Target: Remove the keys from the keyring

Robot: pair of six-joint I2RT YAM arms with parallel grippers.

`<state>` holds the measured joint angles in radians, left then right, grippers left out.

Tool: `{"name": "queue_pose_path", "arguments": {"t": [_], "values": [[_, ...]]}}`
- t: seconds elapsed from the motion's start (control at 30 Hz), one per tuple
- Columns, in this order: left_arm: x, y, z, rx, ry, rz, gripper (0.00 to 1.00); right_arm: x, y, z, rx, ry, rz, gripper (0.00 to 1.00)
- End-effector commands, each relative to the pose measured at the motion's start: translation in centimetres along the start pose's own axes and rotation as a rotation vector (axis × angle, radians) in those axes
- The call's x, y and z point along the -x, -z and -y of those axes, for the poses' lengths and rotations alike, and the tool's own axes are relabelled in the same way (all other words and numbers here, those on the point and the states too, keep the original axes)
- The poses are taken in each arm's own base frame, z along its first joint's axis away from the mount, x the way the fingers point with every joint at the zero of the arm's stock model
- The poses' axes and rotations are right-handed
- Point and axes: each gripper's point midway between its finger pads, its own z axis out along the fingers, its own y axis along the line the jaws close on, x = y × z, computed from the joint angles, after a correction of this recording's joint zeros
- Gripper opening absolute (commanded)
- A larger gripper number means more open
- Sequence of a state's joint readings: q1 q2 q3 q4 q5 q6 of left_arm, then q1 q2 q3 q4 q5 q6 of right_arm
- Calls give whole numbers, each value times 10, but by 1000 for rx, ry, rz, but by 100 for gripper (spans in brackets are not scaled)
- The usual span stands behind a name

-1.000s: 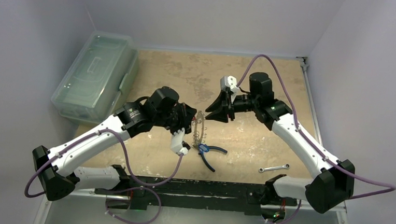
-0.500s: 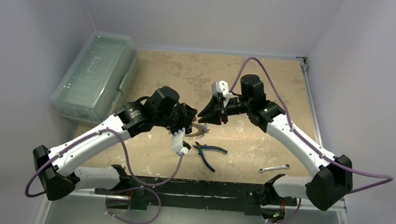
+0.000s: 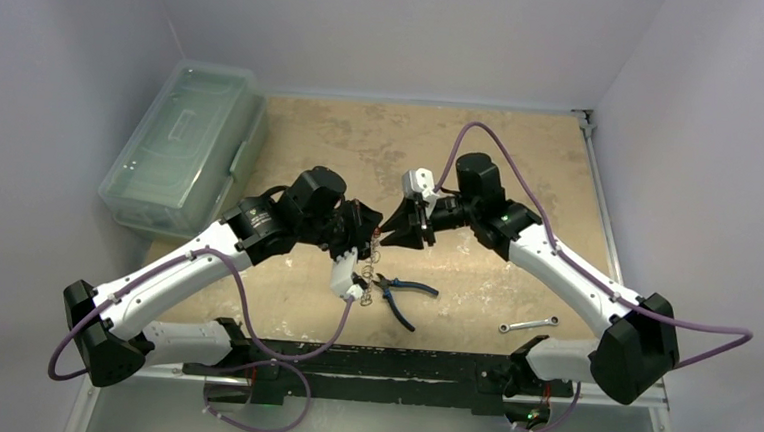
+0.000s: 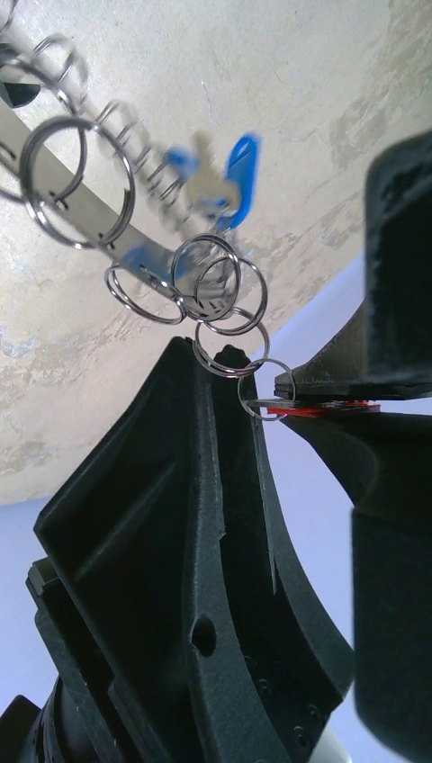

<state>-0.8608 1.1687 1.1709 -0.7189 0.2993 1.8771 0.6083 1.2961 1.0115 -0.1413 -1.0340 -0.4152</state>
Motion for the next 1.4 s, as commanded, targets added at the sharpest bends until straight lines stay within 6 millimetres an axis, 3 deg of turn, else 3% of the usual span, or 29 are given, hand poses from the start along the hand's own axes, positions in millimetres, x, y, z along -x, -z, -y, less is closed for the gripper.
{"name": "queue_pose_path", "arguments": {"t": [0.0,0.2,0.47,0.8,1.37], "values": [[3,15,-34,109,-37,5,0,6,0,0,-5,41,18,35],[4,16,-34,114,-38,8,0,8,-3,-4,10,32,25,44],[3,14,-34,113,-46,4,0,11,-2,-7,21,26,32,37],[4,15,-31,107,-53,2,0,13,4,-13,31,54,6,54],[10,17,-27,111,-95,18,0,26,5,2,-6,120,17,45]]}}
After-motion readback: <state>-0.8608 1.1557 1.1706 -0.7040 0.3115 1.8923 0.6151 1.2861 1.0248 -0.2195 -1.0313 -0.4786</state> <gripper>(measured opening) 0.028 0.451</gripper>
